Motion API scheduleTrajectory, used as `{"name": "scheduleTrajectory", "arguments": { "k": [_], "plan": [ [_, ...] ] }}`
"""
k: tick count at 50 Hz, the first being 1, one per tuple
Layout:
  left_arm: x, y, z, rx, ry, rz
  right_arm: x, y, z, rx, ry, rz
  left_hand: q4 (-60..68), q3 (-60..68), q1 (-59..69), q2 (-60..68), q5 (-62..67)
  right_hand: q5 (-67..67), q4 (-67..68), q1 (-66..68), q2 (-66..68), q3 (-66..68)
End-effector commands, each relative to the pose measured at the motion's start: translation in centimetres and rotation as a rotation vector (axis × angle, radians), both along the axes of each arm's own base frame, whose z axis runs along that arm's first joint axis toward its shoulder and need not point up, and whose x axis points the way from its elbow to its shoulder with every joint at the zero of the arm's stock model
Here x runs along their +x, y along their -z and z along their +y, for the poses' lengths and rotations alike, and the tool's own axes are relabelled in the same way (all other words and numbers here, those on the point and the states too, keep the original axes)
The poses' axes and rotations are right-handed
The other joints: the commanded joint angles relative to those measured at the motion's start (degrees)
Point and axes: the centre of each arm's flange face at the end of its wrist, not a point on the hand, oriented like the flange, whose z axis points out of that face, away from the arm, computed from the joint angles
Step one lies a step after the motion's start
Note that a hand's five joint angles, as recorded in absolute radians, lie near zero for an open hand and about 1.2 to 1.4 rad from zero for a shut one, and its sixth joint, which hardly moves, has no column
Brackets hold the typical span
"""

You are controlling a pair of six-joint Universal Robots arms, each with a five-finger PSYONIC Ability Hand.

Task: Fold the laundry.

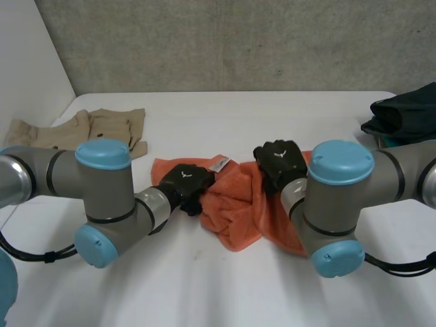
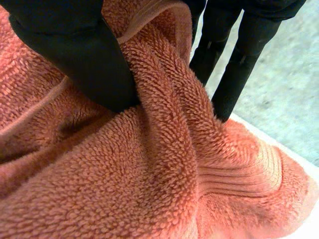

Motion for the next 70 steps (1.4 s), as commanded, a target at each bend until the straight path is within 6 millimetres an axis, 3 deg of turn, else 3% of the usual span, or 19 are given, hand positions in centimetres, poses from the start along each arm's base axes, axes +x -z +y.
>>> {"name": "scheduleTrajectory", "arguments": {
  "k": [1, 4, 8, 12, 15, 19, 22, 25, 26, 32, 34, 37, 38, 40, 46, 52, 56, 61, 70],
  "plan": [
    [1.3, -11.2, 1.2, -0.237, -0.123, 0.106, -2.2, -10.9, 1.2, -0.215, 0.007, -0.084, 11.49, 12.82, 20.27, 12.28, 15.99, 14.48, 11.79, 16.36, 12.96, 12.90],
    [1.8, -15.6, 2.9, -0.305, -0.130, 0.193, -4.3, -13.5, 0.8, -0.237, 0.026, -0.038, 11.49, 12.82, 20.27, 12.28, 15.99, 14.48, 11.79, 16.36, 12.96, 12.90],
    [2.7, -19.6, 5.2, -0.353, -0.125, 0.300, -5.9, -16.2, 0.7, -0.235, 0.015, -0.016, 11.49, 12.82, 20.27, 12.28, 15.99, 14.48, 11.79, 16.36, 12.96, 12.90],
    [3.5, -21.7, 6.5, -0.380, -0.130, 0.357, -6.6, -18.8, 1.2, -0.245, 0.009, -0.021, 11.49, 12.82, 20.27, 12.28, 15.99, 14.48, 11.79, 16.36, 12.96, 12.90],
    [3.6, -22.0, 6.8, -0.380, -0.125, 0.366, -7.9, -19.7, 0.2, -0.236, 0.042, -0.014, 11.49, 12.82, 20.27, 12.28, 15.99, 14.48, 11.79, 16.36, 12.96, 12.90],
    [2.6, -19.8, 6.3, -0.325, -0.112, 0.329, -8.3, -18.2, -1.5, -0.183, 0.043, -0.003, 11.49, 12.82, 20.27, 12.28, 15.99, 14.48, 11.79, 16.36, 12.96, 12.90],
    [1.5, -17.1, 5.4, -0.270, -0.099, 0.288, -7.7, -14.3, -3.4, -0.075, 0.032, 0.002, 11.49, 12.82, 20.27, 12.28, 15.99, 14.48, 11.79, 16.36, 12.96, 12.90],
    [0.1, -13.3, 3.7, -0.199, -0.101, 0.234, -7.3, -11.5, -4.7, -0.002, 0.035, 0.006, 11.49, 12.82, 20.27, 12.28, 15.99, 14.48, 11.79, 16.36, 12.96, 12.90],
    [-0.2, -12.6, 3.2, -0.189, -0.103, 0.227, -6.9, -9.5, -5.6, 0.037, 0.033, 0.015, 11.49, 12.82, 20.27, 12.28, 15.99, 14.48, 11.79, 16.36, 12.96, 12.90],
    [-2.4, -5.9, -1.2, -0.102, -0.123, 0.156, -5.9, -5.3, -8.9, 0.027, 0.066, 0.025, 11.49, 12.82, 20.27, 12.28, 15.99, 14.48, 11.79, 16.36, 12.96, 12.90],
    [-2.7, -5.2, -1.7, -0.092, -0.119, 0.157, -5.6, -4.3, -10.1, -0.019, 0.083, 0.016, 9.35, 10.68, 18.13, 10.14, 13.84, -3.32, -6.01, -1.44, -4.84, -4.90],
    [-2.6, -5.3, -1.7, -0.092, -0.116, 0.159, -5.2, -4.0, -11.1, -0.093, 0.113, -0.006, -35.60, -34.27, -26.82, -34.81, -31.11, -55.52, -58.21, -53.64, -57.04, -57.10],
    [-2.7, -5.3, -1.6, -0.094, -0.117, 0.157, -5.3, -4.1, -11.2, -0.107, 0.122, -0.009, -54.23, -52.91, -45.46, -53.45, -49.74, -55.52, -58.21, -53.64, -57.04, -57.10],
    [-2.7, -5.8, -1.4, -0.103, -0.123, 0.160, -5.5, -4.5, -11.5, -0.132, 0.148, -0.018, -55.60, -54.27, -46.83, -54.81, -51.11, -55.52, -58.21, -53.64, -57.04, -57.10],
    [0.1, -9.6, -0.2, -0.149, -0.223, 0.175, -6.6, -8.5, -9.9, -0.190, 0.177, -0.038, -55.60, -54.27, -46.82, -54.81, -51.11, -55.52, -58.21, -53.64, -57.04, -57.10],
    [3.7, -10.1, 1.7, -0.103, -0.345, 0.157, -7.9, -10.4, -6.8, -0.182, 0.174, 0.015, -55.60, -54.27, -46.82, -54.81, -51.11, -55.52, -58.21, -53.64, -57.04, -57.10],
    [4.9, -8.7, 3.6, 0.004, -0.381, 0.193, -8.4, -8.6, -4.4, -0.078, 0.130, 0.140, -54.76, -53.44, -45.99, -53.98, -50.27, -55.52, -58.21, -53.64, -57.04, -57.10],
    [5.5, -7.1, 4.2, 0.110, -0.425, 0.237, -9.0, -5.9, -1.1, 0.098, 0.036, 0.237, -53.42, -52.09, -44.64, -52.63, -48.92, -55.52, -58.21, -53.64, -57.04, -57.10],
    [6.5, -4.3, 1.0, 0.181, -0.518, 0.245, -9.0, -2.8, 1.5, 0.193, -0.070, 0.239, -42.16, -40.83, -33.38, -41.37, -37.67, -51.23, -53.92, -49.35, -52.75, -52.81]
  ]
}}
